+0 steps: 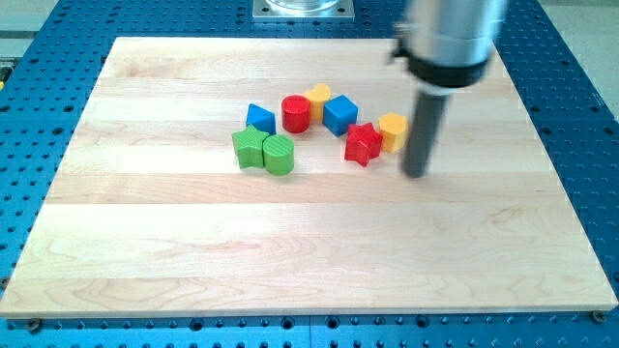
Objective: Move the hexagon into the cube
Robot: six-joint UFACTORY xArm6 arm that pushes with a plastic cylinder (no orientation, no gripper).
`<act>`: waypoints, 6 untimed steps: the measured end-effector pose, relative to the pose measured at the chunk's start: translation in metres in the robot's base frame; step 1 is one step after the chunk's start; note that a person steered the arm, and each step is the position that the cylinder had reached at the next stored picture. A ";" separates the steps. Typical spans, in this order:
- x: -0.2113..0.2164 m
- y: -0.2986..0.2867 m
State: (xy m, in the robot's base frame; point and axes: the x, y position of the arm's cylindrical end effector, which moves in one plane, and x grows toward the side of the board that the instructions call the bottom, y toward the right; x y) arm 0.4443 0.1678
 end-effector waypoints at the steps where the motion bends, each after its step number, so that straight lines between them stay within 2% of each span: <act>1: -0.011 -0.007; 2: -0.011 -0.047; 3: -0.017 0.001; 4: -0.042 -0.010; 6: -0.042 -0.062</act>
